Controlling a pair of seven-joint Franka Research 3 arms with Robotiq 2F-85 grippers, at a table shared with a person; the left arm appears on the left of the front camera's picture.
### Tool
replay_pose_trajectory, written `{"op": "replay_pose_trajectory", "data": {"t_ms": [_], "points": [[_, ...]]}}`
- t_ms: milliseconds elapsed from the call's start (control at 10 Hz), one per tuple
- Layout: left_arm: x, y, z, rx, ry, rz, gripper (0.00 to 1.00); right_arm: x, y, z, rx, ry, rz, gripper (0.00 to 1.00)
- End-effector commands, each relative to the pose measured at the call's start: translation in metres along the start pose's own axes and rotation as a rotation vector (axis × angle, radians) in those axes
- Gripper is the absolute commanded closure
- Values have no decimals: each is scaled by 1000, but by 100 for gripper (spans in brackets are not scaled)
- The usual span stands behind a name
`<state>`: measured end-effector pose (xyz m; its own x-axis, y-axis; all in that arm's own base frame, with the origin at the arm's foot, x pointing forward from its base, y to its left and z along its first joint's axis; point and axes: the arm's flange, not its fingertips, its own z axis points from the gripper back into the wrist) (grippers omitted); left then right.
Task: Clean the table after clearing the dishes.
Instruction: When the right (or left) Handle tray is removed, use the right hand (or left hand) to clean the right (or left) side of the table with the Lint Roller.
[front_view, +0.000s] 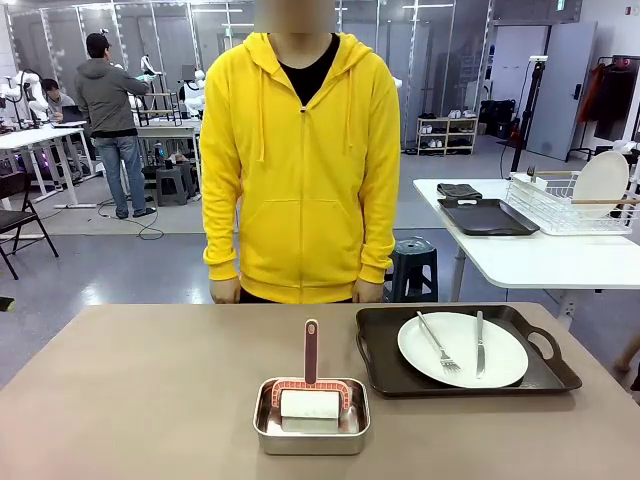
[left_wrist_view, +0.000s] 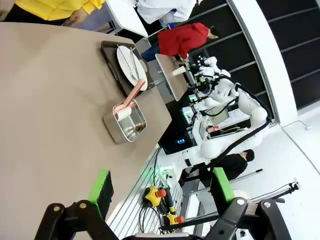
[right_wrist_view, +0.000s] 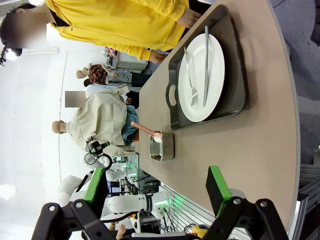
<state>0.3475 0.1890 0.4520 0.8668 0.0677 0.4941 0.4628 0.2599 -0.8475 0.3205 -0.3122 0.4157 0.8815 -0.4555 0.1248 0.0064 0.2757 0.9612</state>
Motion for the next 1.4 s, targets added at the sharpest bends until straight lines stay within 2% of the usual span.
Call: {"op": "replay_pose_trajectory", "data": {"t_ms": [0,200,300,1300], "points": [[-5,14,21,-7,-40,27,0,-1,3,0,3,-1,6,0],[-6,20,25,-16,-89,-3,0,-1,3,0,3,-1,6,0],[-9,14,17,3,-34,32,0,-1,3,0,3,-1,6,0],[-9,14,17,3,-34,32,0,-1,3,0,3,-1,6,0]]}}
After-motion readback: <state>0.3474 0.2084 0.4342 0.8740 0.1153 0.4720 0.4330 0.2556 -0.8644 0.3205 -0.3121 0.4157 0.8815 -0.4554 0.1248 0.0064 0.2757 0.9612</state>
